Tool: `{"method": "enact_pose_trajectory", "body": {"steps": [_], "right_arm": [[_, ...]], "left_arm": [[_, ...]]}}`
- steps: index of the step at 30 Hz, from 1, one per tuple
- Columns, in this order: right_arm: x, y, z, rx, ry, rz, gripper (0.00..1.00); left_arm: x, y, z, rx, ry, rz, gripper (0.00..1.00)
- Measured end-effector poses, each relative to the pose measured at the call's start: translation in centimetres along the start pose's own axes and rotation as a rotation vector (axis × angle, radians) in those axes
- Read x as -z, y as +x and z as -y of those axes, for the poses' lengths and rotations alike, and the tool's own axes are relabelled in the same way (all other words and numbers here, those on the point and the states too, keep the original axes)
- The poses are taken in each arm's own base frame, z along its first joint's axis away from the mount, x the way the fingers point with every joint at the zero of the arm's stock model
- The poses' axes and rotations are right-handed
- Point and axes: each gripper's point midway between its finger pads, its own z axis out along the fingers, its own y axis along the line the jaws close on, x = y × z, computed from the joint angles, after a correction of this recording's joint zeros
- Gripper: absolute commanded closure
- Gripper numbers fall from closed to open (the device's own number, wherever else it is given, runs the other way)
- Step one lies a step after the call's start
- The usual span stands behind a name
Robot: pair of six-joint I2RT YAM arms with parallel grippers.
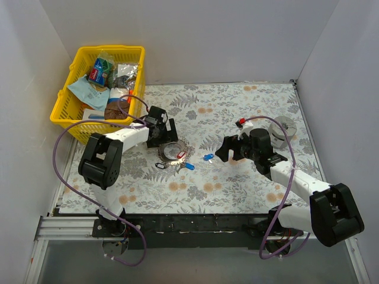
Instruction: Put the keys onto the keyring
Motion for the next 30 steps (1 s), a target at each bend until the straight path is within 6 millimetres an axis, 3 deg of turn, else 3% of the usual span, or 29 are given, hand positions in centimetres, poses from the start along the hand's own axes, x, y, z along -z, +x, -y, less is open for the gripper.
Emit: {"method": "enact_pose_trajectory", "body": {"steps": [10,17,24,30], "right_arm": [[0.1,0.0,-0.2,0.004,-0.005,0.0,0.02],[-0.3,-0.2,-0.3,0.022,0.008,-0.003,0.02],[-3.4,-2.2,-1.7,0.073,-0.008,-0.032,0.04],[-7.8,-1.1,-2.3,0.065,-0.022,-0.129,0.02]], "left_arm": [[0.1,1.3,2.5,-0.071,0.068,-0.027,0.02],[0.6,0.1,3.4,-0.106,0.079,-0.003,0.02],[2.2,-1.9,3.7,-0.122,0.066,0.063,0.02],[2.8,-2.2,4.0,-0.105,0.104,0.051,0.02]]}}
